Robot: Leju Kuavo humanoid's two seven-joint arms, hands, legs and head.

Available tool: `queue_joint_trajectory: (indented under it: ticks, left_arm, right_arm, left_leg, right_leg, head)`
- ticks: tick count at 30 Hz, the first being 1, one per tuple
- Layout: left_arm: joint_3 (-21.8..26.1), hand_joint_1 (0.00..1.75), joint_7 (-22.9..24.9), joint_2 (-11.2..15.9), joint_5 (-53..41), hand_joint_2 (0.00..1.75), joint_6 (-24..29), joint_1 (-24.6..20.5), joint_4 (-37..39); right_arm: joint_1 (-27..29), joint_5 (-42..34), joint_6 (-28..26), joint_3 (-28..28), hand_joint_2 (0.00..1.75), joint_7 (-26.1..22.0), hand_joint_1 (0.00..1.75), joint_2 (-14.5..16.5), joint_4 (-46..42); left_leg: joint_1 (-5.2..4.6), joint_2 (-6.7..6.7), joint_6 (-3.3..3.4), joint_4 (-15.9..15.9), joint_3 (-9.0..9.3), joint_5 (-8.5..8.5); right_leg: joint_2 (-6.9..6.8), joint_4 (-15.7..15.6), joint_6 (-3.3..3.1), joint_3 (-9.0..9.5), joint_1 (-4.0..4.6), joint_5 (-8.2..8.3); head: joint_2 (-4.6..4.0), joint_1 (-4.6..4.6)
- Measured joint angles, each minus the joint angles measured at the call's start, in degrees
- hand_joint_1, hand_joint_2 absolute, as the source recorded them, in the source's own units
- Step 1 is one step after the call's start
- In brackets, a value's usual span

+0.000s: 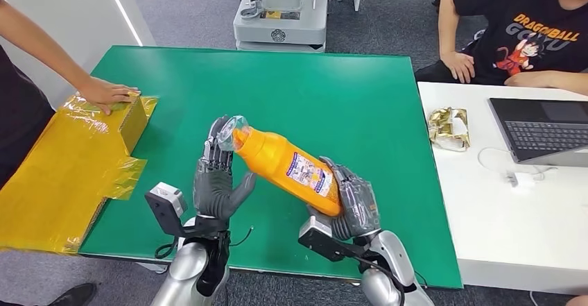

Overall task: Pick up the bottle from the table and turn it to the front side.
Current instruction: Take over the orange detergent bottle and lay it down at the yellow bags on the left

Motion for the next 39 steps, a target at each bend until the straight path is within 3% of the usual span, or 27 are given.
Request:
queue_joint_trajectory:
  ticks: [6, 16, 26, 30, 35, 39]
  left_arm:
    - [0.0, 0.00, 0.8, 0.2, 1.0, 1.75, -4.7, -1.2, 1.9]
    - [0.0, 0.00, 1.1, 0.2, 1.1, 1.75, -5.6, -2.6, 4.3]
    - [0.0, 0.00, 1.3, 0.2, 1.1, 1.75, -5.6, -2.9, 5.5]
    - [0.0, 1.54, 1.5, 0.2, 1.1, 1.75, -5.6, -3.0, 5.6]
    - [0.0, 1.75, 1.7, 0.2, 1.0, 1.75, -5.6, -3.0, 5.6]
    - [0.0, 1.75, 1.7, 0.2, 0.9, 1.75, -5.6, -3.0, 5.6]
  right_arm:
    - [-1.2, 0.1, 4.9, 0.5, 1.75, -1.4, 1.75, 1.1, 1.6]
    - [-3.0, 1.4, 13.1, 0.6, 1.75, 0.0, 1.75, 2.2, 3.5]
    - [-3.9, 2.6, 17.1, 0.5, 1.75, 0.1, 1.75, 2.3, 4.4]
    - [-4.4, 2.8, 18.0, 0.5, 1.75, 0.0, 1.75, 2.4, 4.8]
    - [-4.8, 2.8, 18.3, 0.5, 1.75, -0.1, 1.75, 2.4, 5.3]
    - [-5.0, 2.9, 18.4, 0.5, 1.75, -0.2, 1.75, 2.4, 5.6]
  left_leg:
    - [0.00, 0.00, 0.00, 0.0, -0.01, 0.00]
    - [0.00, 0.00, 0.00, 0.0, 0.00, 0.01]
    - [0.00, 0.01, 0.00, 0.0, 0.00, 0.00]
    - [0.00, 0.01, 0.00, 0.0, 0.00, 0.00]
    - [0.00, 0.01, 0.00, 0.0, 0.00, 0.00]
    - [0.00, 0.01, 0.00, 0.0, 0.00, 0.00]
  right_leg:
    - [0.01, 0.0, 0.00, 0.00, 0.00, 0.00]
    - [0.01, 0.0, 0.00, 0.00, 0.00, 0.00]
    - [0.01, 0.0, 0.00, -0.01, 0.00, 0.00]
    - [0.01, 0.0, 0.00, -0.01, 0.00, 0.00]
    - [0.01, 0.0, 0.00, -0.01, 0.00, 0.00]
    - [0.01, 0.0, 0.00, -0.01, 0.00, 0.00]
  head:
    - [0.00, -0.01]
    - [0.00, 0.00]
    - [0.00, -0.01]
    - [0.00, 0.01]
    - [0.00, 0.00]
    - [0.00, 0.00]
